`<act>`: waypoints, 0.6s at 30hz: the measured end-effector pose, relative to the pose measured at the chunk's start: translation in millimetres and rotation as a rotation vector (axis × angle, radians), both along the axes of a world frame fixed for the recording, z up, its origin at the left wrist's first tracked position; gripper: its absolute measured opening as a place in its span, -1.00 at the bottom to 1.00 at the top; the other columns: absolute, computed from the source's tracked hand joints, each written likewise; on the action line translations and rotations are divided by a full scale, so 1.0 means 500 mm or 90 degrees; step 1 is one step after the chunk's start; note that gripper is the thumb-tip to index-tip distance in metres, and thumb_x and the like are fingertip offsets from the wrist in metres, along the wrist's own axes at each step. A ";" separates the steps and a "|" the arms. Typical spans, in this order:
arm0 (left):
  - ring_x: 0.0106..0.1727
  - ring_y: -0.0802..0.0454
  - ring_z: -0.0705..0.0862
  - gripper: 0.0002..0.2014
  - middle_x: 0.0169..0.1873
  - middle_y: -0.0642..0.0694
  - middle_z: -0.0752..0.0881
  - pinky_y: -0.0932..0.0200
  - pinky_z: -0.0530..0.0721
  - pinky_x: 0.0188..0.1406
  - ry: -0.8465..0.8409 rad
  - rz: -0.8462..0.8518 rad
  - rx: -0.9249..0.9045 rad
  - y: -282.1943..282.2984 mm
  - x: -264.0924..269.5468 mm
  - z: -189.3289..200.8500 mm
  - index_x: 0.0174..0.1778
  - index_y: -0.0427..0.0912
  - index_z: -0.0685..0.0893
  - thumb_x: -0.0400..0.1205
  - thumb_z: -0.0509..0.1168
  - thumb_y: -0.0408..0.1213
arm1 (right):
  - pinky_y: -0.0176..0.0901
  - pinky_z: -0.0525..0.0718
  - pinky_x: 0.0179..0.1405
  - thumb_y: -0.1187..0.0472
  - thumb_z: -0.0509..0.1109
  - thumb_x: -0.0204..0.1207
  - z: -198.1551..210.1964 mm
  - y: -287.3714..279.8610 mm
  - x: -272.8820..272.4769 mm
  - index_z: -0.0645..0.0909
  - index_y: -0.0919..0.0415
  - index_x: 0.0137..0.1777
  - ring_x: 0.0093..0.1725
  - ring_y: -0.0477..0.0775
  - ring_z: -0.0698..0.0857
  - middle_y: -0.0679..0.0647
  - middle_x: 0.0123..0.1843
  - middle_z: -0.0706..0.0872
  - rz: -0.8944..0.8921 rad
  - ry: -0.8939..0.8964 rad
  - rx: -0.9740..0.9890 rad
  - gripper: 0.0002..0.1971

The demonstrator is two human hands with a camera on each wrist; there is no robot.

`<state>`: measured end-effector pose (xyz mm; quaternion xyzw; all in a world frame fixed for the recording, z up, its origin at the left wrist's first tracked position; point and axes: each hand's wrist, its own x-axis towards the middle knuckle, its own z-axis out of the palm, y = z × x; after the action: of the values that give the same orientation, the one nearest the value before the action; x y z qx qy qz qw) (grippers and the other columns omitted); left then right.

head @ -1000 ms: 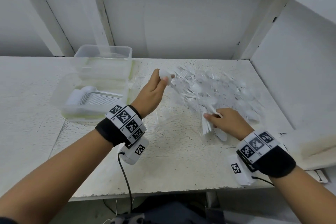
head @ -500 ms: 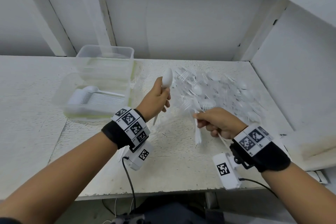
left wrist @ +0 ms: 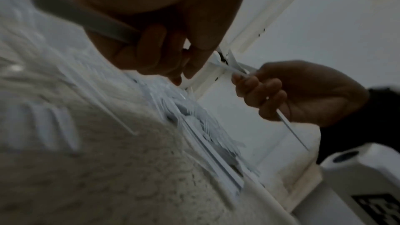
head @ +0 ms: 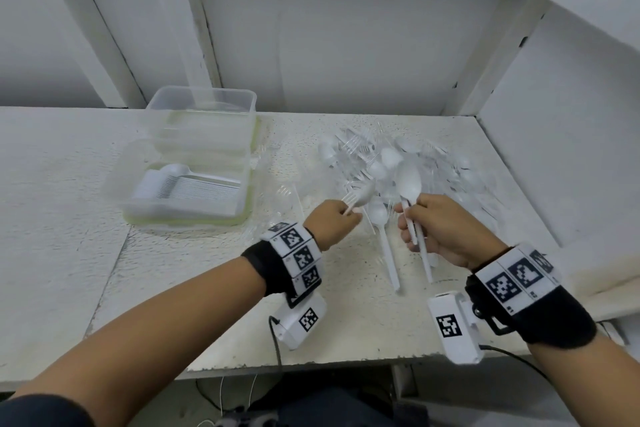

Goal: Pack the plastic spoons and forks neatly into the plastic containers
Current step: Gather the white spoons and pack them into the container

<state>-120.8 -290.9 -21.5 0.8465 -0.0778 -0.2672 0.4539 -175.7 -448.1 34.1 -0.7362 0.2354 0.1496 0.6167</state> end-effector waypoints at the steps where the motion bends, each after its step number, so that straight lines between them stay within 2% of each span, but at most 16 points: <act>1: -0.57 0.11 0.33 -0.71 -0.51 -0.03 0.40 0.31 0.29 -0.64 0.000 -0.021 0.026 -0.015 -0.002 -0.006 -0.38 -0.16 0.46 0.67 0.19 -0.18 | -0.31 0.44 -0.63 0.39 0.09 0.64 -0.006 -0.006 0.001 0.54 0.26 -0.10 -0.57 -0.06 0.46 0.09 -0.39 0.52 -0.032 -0.004 -0.011 -0.80; 3: -0.54 0.10 0.36 -0.66 -0.52 -0.04 0.40 0.27 0.30 -0.59 0.010 -0.057 0.069 -0.045 -0.005 -0.017 -0.44 -0.16 0.42 0.66 0.21 -0.17 | -0.36 0.24 -0.70 0.40 0.06 0.59 -0.017 -0.019 0.006 0.54 0.23 -0.11 -0.65 -0.13 0.31 0.05 -0.44 0.44 -0.092 -0.014 -0.020 -0.78; 6: -0.46 0.09 0.41 -0.66 -0.48 -0.03 0.43 0.25 0.32 -0.53 0.011 -0.087 0.131 -0.082 -0.006 -0.028 -0.28 -0.22 0.52 0.62 0.26 0.00 | -0.39 0.11 -0.76 0.32 0.13 0.58 -0.026 -0.032 0.006 0.51 0.22 -0.12 -0.72 -0.18 0.20 0.00 -0.51 0.34 -0.118 -0.033 -0.034 -0.87; 7: -0.45 0.10 0.42 -0.64 -0.46 -0.02 0.43 0.25 0.32 -0.53 0.003 -0.092 0.155 -0.091 -0.005 -0.031 -0.25 -0.20 0.50 0.59 0.28 0.06 | -0.39 0.11 -0.77 0.26 0.19 0.60 -0.029 -0.034 0.004 0.49 0.21 -0.15 -0.72 -0.18 0.19 -0.03 -0.54 0.32 -0.112 -0.041 -0.051 -0.89; 9: -0.44 0.12 0.43 -0.60 -0.45 -0.01 0.45 0.26 0.31 -0.53 -0.027 -0.107 0.204 -0.103 -0.003 -0.032 -0.33 -0.17 0.45 0.55 0.32 0.10 | -0.38 0.14 -0.77 0.13 0.27 0.62 -0.037 -0.036 -0.002 0.47 0.17 -0.21 -0.72 -0.20 0.19 -0.09 -0.60 0.30 -0.099 -0.060 -0.067 -0.81; 10: -0.42 0.10 0.45 -0.60 -0.42 -0.02 0.48 0.26 0.33 -0.52 -0.044 -0.121 0.229 -0.106 -0.001 -0.032 -0.35 -0.16 0.44 0.54 0.35 0.09 | -0.38 0.15 -0.77 0.09 0.27 0.62 -0.041 -0.036 -0.004 0.44 0.15 -0.24 -0.72 -0.20 0.19 -0.10 -0.60 0.29 -0.096 -0.068 -0.067 -0.77; 12: -0.29 0.03 0.53 -0.67 -0.29 -0.07 0.57 0.24 0.39 -0.47 -0.072 -0.157 0.268 -0.105 0.001 -0.030 -0.23 -0.18 0.51 0.54 0.37 0.03 | -0.37 0.19 -0.75 0.03 0.27 0.62 -0.049 -0.035 -0.007 0.35 0.12 -0.26 -0.72 -0.20 0.20 -0.05 -0.55 0.27 -0.088 -0.069 -0.078 -0.72; 13: -0.22 0.00 0.55 -0.70 -0.25 -0.09 0.58 0.23 0.40 -0.45 -0.081 -0.173 0.277 -0.101 0.000 -0.028 -0.19 -0.19 0.52 0.54 0.37 -0.01 | -0.34 0.23 -0.74 0.01 0.25 0.63 -0.051 -0.033 -0.008 0.34 0.12 -0.22 -0.71 -0.19 0.21 -0.02 -0.51 0.27 -0.084 -0.059 -0.084 -0.73; 14: -0.21 -0.01 0.55 -0.72 -0.28 -0.07 0.57 0.24 0.40 -0.47 -0.089 -0.183 0.281 -0.098 0.001 -0.028 -0.23 -0.18 0.50 0.55 0.37 -0.04 | -0.31 0.29 -0.71 -0.01 0.22 0.64 -0.054 -0.032 -0.009 0.36 0.13 -0.16 -0.69 -0.17 0.24 -0.01 -0.49 0.27 -0.079 -0.048 -0.089 -0.75; 16: -0.32 0.02 0.52 -0.70 -0.40 -0.02 0.49 0.27 0.36 -0.53 -0.086 -0.191 0.280 -0.087 0.002 -0.028 -0.39 -0.15 0.41 0.56 0.35 -0.14 | -0.24 0.39 -0.59 -0.01 0.15 0.67 -0.059 -0.031 -0.009 0.39 0.14 -0.08 -0.62 -0.10 0.30 0.00 -0.49 0.30 -0.062 -0.035 -0.086 -0.77; 18: -0.41 0.07 0.47 -0.69 -0.45 -0.01 0.46 0.29 0.34 -0.54 -0.063 -0.192 0.274 -0.075 0.006 -0.028 -0.45 -0.14 0.40 0.57 0.32 -0.20 | -0.21 0.44 -0.51 0.06 0.12 0.69 -0.064 -0.032 -0.009 0.42 0.15 -0.11 -0.54 -0.06 0.35 0.00 -0.49 0.35 -0.042 -0.040 -0.069 -0.79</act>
<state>-118.0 -328.4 -35.2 0.9145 -0.1664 -0.3002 0.2141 -180.4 -463.9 1.9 -0.7647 0.2478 0.0929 0.5875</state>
